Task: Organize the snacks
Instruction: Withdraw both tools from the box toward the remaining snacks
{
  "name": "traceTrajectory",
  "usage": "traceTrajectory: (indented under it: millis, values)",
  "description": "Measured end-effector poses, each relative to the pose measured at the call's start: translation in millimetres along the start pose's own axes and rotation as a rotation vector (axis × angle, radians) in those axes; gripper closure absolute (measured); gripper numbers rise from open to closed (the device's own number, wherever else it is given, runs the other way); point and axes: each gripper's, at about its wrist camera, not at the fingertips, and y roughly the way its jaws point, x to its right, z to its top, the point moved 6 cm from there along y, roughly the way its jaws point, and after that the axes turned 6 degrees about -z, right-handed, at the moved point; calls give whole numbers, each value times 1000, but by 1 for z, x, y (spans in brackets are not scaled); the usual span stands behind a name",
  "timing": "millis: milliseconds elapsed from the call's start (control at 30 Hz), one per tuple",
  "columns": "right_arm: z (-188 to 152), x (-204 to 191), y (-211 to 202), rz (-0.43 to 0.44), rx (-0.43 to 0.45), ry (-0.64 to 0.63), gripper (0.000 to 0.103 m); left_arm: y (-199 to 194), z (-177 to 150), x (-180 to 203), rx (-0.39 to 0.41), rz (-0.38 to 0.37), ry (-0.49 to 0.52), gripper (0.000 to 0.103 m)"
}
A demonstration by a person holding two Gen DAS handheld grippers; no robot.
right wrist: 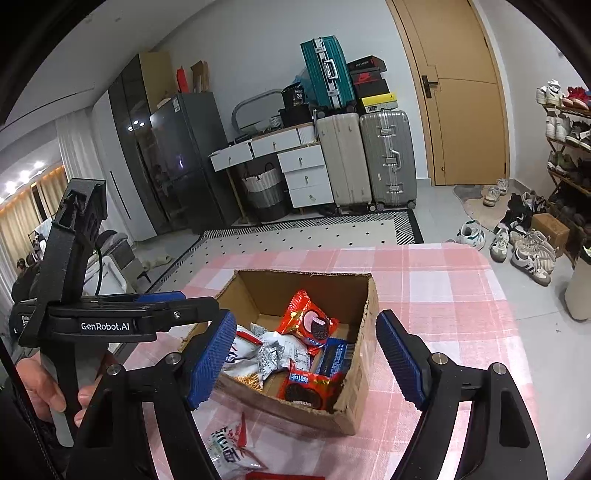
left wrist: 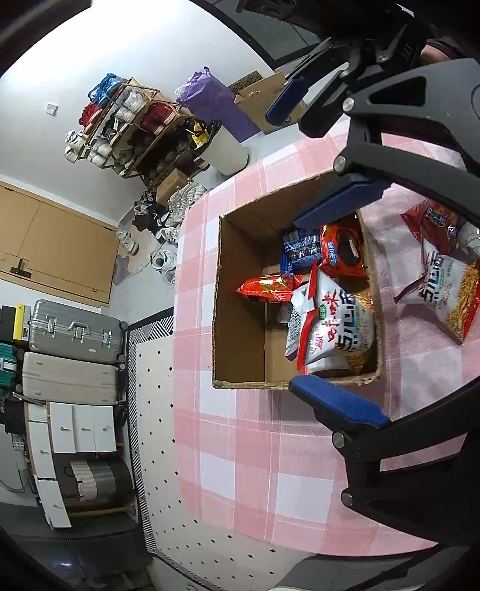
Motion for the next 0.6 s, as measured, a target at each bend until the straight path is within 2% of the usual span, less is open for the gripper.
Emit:
traceTrajectory:
  millis: [267,600]
  values:
    - [-5,-8,-36,2,39,-11,19,-35,-11,11,30,8,16,21]
    - [-21,-24,-81,13,77,-37,15,-78,-43,22,54,13,40,18]
